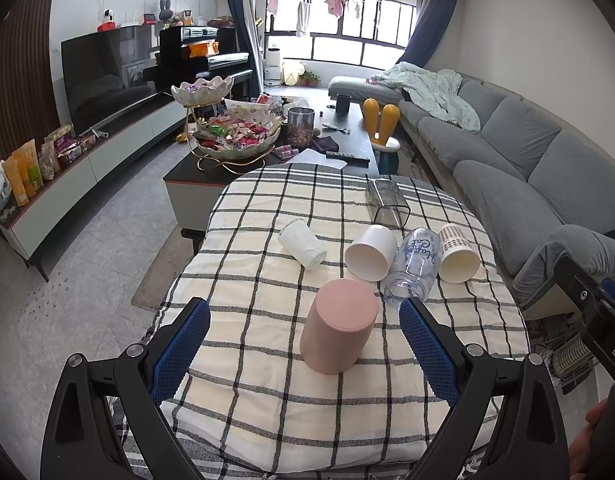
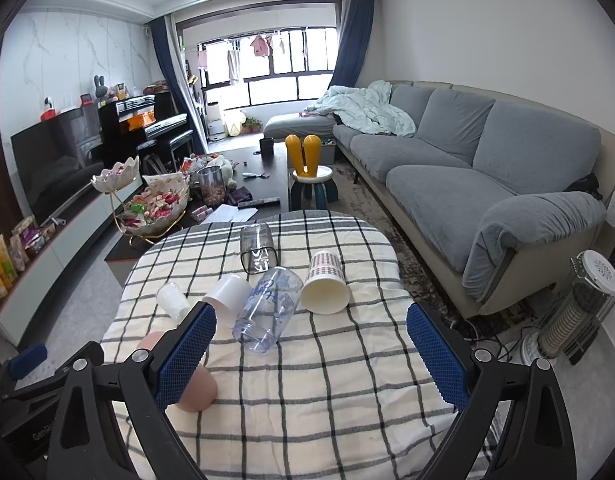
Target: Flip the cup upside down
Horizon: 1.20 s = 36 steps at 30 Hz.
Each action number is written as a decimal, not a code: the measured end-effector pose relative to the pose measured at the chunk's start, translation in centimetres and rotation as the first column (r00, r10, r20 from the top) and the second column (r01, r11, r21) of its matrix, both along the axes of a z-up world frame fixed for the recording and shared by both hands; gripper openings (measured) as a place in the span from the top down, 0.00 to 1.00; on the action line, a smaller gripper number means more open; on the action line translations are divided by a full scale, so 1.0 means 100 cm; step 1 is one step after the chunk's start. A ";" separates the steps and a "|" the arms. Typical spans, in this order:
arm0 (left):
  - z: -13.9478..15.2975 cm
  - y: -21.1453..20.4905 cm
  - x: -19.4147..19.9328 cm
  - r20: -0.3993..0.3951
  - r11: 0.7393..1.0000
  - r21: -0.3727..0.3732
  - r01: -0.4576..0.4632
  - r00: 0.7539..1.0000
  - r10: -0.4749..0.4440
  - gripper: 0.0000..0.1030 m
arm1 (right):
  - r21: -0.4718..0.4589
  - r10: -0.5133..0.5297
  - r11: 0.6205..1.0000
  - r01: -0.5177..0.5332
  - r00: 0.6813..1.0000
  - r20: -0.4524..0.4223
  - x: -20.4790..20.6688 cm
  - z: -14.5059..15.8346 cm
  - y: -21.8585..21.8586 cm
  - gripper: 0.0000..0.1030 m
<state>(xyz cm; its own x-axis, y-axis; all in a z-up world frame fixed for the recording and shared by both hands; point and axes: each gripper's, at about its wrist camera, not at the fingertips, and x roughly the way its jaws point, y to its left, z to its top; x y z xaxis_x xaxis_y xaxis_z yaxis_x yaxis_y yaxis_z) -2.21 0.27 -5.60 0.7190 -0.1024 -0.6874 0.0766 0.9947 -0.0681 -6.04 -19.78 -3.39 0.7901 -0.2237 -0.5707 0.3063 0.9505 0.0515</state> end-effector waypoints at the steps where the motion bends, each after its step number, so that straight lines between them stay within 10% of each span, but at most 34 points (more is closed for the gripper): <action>1: 0.000 0.000 0.000 0.000 1.000 0.000 0.000 1.000 0.000 0.06 | 0.001 0.000 1.000 0.000 1.000 -0.001 0.000 0.000 0.000 0.06; 36: -0.003 0.001 0.000 -0.004 1.000 0.012 -0.009 1.000 0.009 0.06 | 0.001 0.001 1.000 -0.001 1.000 0.000 0.001 0.000 0.001 0.06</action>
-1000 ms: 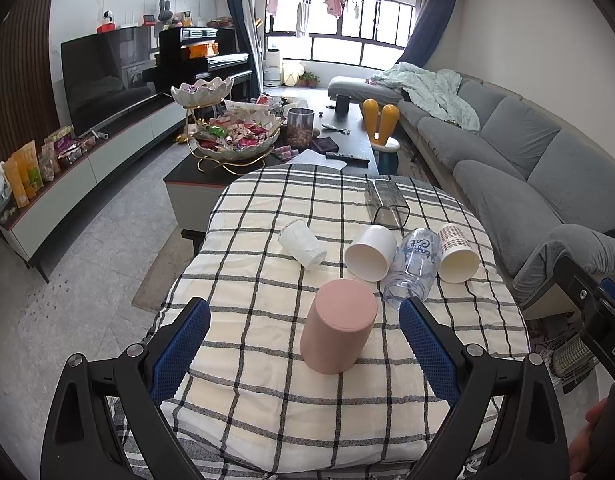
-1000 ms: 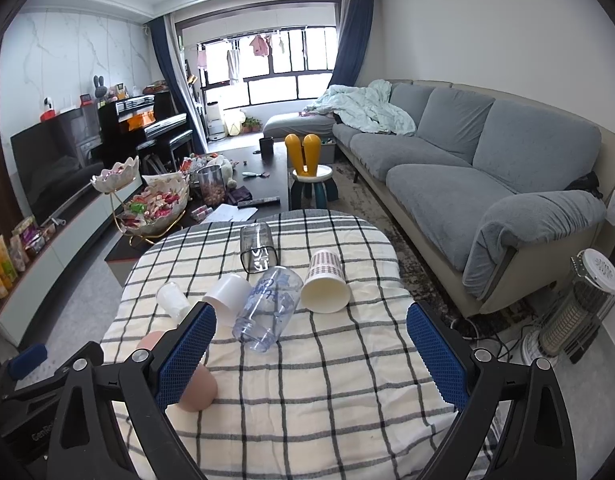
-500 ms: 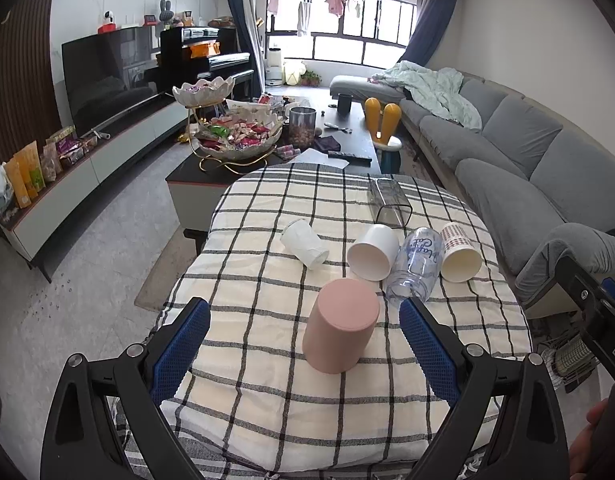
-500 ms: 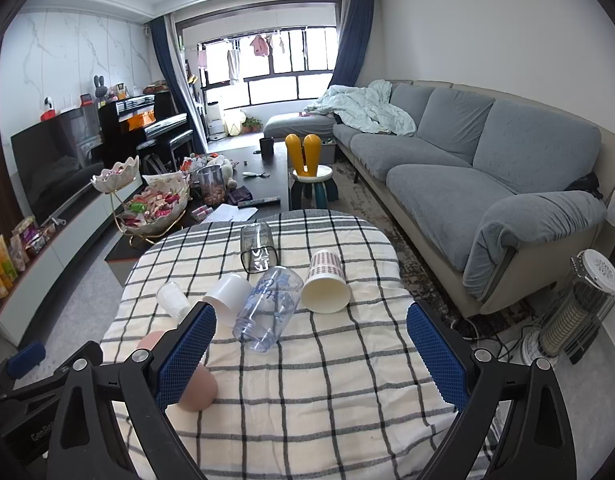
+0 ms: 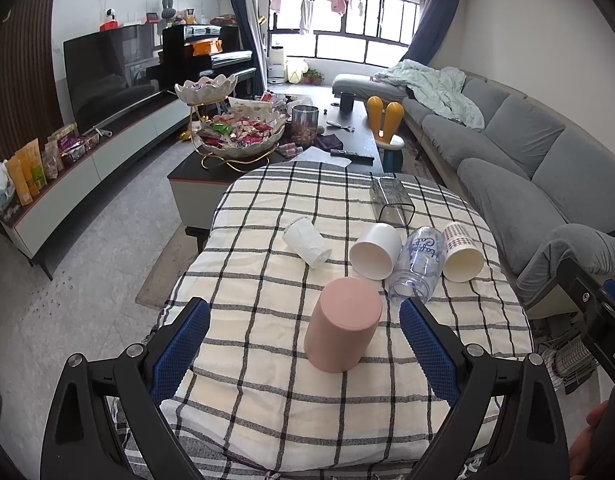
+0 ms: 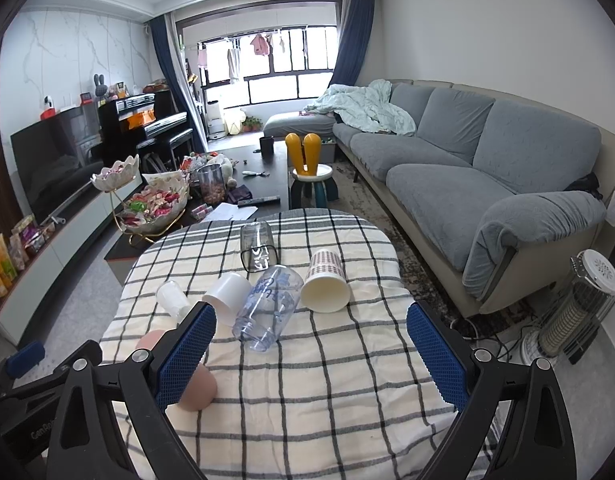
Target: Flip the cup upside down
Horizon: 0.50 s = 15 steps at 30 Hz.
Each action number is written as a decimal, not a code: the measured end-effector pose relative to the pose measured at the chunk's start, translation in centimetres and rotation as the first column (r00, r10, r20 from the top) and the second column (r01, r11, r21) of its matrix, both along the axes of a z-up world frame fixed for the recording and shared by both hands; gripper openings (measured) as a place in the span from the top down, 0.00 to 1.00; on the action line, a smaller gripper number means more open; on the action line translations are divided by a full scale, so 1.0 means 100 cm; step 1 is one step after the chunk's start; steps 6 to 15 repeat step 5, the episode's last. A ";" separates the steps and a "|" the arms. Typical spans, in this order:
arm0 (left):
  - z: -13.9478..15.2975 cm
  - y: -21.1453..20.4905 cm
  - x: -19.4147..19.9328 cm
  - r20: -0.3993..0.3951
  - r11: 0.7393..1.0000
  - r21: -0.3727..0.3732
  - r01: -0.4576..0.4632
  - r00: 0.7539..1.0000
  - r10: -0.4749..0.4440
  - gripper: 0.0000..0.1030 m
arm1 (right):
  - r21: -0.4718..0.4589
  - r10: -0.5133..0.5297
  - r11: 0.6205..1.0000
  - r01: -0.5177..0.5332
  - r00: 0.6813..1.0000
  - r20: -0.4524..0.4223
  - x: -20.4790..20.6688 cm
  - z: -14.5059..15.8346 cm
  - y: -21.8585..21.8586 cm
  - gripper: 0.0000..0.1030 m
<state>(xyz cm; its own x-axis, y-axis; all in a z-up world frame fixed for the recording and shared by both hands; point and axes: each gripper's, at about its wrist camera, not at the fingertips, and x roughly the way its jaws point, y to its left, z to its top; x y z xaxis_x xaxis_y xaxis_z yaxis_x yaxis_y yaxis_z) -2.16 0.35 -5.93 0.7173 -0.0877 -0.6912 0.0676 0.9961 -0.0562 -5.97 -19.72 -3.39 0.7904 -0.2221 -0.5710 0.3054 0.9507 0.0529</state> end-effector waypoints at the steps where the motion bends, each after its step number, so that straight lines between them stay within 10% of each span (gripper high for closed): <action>1: 0.000 0.000 0.000 0.001 1.000 0.000 -0.002 1.000 0.002 0.06 | 0.000 0.000 1.000 0.000 1.000 0.000 0.000 0.000 0.000 0.06; 15: -0.001 0.001 0.000 -0.002 1.000 -0.001 -0.001 1.000 0.001 0.04 | 0.000 0.001 1.000 -0.001 1.000 -0.001 0.000 0.000 0.000 0.06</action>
